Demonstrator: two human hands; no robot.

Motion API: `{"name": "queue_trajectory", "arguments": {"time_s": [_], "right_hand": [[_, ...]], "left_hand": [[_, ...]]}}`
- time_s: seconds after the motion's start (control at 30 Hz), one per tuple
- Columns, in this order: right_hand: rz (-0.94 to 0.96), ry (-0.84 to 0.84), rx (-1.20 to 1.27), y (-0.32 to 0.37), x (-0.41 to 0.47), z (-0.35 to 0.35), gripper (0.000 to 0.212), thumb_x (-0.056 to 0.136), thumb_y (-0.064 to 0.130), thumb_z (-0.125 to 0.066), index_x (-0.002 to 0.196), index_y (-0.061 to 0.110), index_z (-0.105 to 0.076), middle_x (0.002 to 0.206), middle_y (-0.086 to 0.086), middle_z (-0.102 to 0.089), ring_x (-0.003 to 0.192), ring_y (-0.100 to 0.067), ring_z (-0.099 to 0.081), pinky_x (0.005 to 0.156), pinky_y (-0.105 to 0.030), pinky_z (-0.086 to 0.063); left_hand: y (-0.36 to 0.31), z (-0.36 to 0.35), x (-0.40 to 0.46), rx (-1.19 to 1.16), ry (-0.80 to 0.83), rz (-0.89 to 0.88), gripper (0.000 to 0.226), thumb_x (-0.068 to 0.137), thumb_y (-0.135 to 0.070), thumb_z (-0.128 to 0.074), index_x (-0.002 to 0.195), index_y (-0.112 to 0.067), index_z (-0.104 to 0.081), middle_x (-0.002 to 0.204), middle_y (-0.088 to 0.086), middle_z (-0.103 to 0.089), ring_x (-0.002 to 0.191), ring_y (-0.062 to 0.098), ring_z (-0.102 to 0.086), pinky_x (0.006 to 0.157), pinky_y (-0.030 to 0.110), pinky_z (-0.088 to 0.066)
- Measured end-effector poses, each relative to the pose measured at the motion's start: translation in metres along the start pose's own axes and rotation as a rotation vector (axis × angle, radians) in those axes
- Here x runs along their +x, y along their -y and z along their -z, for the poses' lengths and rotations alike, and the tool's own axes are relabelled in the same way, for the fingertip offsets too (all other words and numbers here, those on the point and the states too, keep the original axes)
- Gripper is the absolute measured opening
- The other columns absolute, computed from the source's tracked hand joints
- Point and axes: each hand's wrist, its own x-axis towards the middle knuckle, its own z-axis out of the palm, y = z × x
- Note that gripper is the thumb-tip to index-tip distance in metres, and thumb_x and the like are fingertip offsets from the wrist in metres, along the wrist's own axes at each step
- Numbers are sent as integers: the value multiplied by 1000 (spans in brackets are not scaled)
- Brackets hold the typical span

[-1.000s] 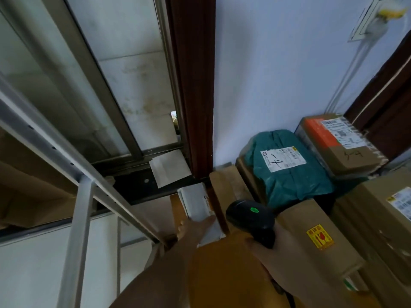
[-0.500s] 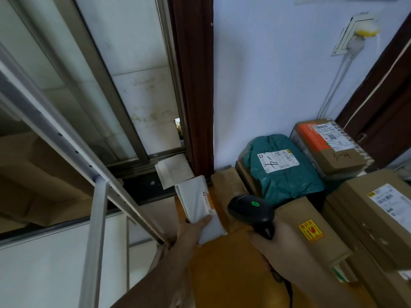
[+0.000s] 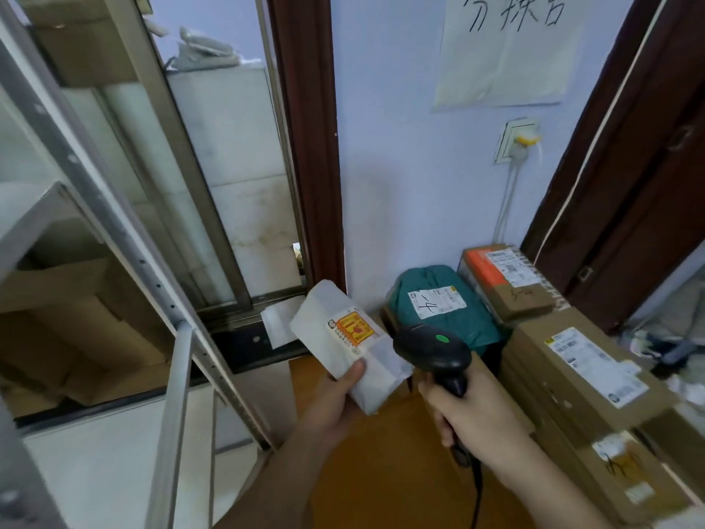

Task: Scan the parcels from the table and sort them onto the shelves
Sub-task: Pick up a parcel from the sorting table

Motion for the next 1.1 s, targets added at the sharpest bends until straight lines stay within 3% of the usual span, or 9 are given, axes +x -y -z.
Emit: {"name": "queue_trajectory", "arguments": {"time_s": [0.1, 0.2, 0.27, 0.5, 0.6, 0.7, 0.8, 0.93, 1.1], "right_hand": [[-7, -16, 26, -4, -6, 10, 13, 93, 18, -65, 96, 12, -55, 55, -9, -57, 46, -24, -55, 54, -36, -50], [-7, -27, 23, -6, -10, 18, 13, 93, 20, -65, 95, 11, -56, 55, -7, -58, 47, -20, -56, 53, -33, -51], [-11, -29, 43, -7, -12, 23, 12, 93, 21, -65, 94, 11, -57, 57, -7, -59, 47, -19, -56, 53, -32, -51], [-2, -121, 114, -13, -15, 28, 19, 92, 25, -69, 89, 9, -59, 60, -5, -59, 48, -16, -56, 52, -29, -52], [23, -193, 131, -16, -13, 29, 23, 89, 30, -73, 94, 11, -60, 65, -2, -62, 48, -15, -59, 52, -28, -54], [21, -214, 180, -16, -12, 29, 26, 85, 35, -77, 100, 21, -61, 72, 1, -65, 50, -13, -61, 53, -25, -53], [0, -242, 217, -12, -13, 28, 32, 81, 37, -80, 104, 26, -60, 74, 5, -70, 51, -10, -66, 54, -21, -52], [-39, -275, 286, -12, -10, 29, 37, 78, 33, -83, 107, 22, -63, 83, -4, -75, 55, -13, -69, 54, -23, -54], [-41, -292, 374, -18, -9, 36, 32, 80, 22, -83, 106, 17, -66, 79, -7, -73, 56, -17, -61, 57, -28, -53]], "left_hand": [[1, -14, -5, -39, 59, -35, 100, 69, -27, -98, 152, -10, -47, 145, 19, -62, 129, 37, -65, 89, 52, -62], [4, -22, -5, -143, 185, -80, 111, 76, -43, -93, 163, -15, -30, 165, 23, -36, 149, 46, -40, 108, 67, -45], [6, -27, -4, -222, 233, -78, 116, 75, -50, -91, 165, -16, -26, 168, 23, -30, 152, 48, -33, 111, 69, -41], [10, -61, -17, -266, 202, -48, 119, 57, -56, -99, 158, -24, -44, 155, 13, -56, 138, 39, -57, 96, 62, -56], [14, -65, -18, -244, 261, -62, 121, 62, -69, -90, 162, -25, -38, 163, 15, -44, 148, 43, -43, 117, 71, -34], [15, -71, -19, -287, 316, -1, 124, 58, -83, -82, 161, -28, -39, 164, 13, -43, 150, 42, -41, 124, 72, -18], [12, -79, -23, -323, 360, 3, 123, 59, -81, -83, 161, -27, -39, 163, 14, -45, 149, 43, -42, 124, 69, -21], [3, -86, -32, -297, 296, -33, 120, 61, -77, -83, 160, -25, -41, 160, 14, -48, 146, 43, -47, 108, 67, -48], [-10, -71, -25, -65, 298, -120, 118, 68, -80, -78, 161, -20, -37, 161, 19, -46, 149, 45, -42, 121, 73, -25]]}}
